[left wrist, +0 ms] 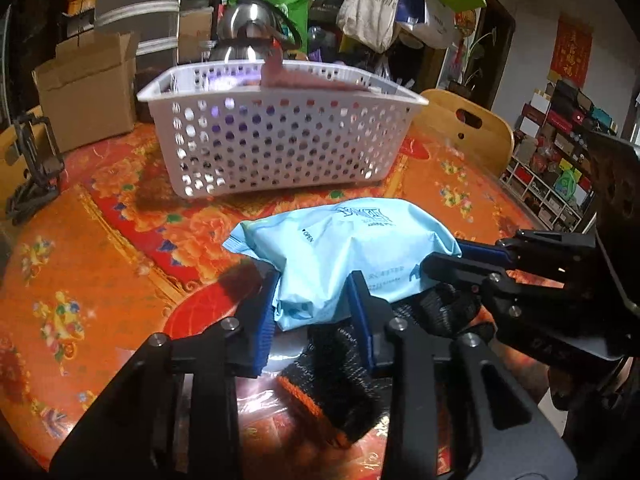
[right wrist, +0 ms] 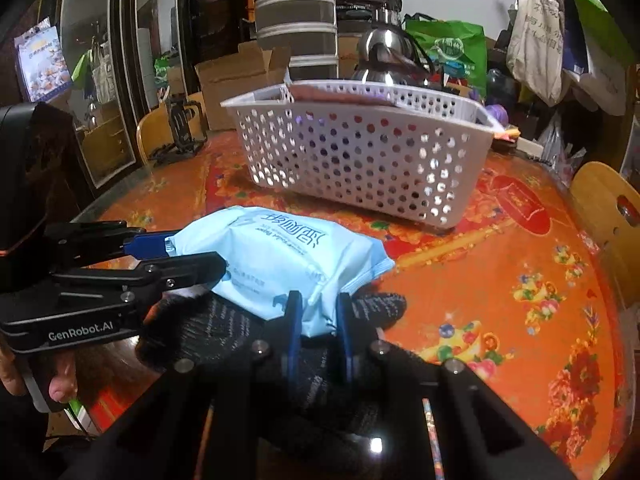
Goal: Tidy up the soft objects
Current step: 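Lift the wipes pack into the basket and open both tools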
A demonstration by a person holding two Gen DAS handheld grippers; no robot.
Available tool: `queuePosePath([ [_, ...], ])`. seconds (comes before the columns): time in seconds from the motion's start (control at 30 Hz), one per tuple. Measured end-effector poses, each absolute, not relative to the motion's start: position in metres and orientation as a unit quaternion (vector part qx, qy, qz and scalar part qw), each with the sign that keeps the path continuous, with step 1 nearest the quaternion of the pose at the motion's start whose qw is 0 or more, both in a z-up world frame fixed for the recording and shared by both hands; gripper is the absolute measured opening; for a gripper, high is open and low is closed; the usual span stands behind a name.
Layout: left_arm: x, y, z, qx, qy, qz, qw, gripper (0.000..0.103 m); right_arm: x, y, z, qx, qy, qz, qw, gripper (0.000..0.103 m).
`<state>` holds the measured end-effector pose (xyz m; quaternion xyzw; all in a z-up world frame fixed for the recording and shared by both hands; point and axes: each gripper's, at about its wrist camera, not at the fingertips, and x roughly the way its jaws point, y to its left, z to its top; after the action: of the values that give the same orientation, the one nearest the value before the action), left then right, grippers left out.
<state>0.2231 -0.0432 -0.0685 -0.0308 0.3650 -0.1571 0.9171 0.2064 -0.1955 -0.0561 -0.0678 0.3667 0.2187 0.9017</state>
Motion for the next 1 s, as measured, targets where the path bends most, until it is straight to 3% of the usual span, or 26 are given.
queuePosePath([
  [0.5,0.233,-0.031,0.041,-0.034,0.298,-0.167,0.939,0.032,0.207,-0.191,0.036,-0.081,0.296,0.220,0.926,0.015],
  [0.77,0.295,-0.036,0.106,-0.018,0.278,-0.174,0.945,0.031,0.258,-0.192,0.096,-0.086,0.266,0.204,0.938,0.014],
  [1.0,0.366,-0.044,0.123,-0.004,0.285,-0.172,0.943,0.031,0.322,-0.196,0.117,-0.087,0.270,0.189,0.940,0.014],
])
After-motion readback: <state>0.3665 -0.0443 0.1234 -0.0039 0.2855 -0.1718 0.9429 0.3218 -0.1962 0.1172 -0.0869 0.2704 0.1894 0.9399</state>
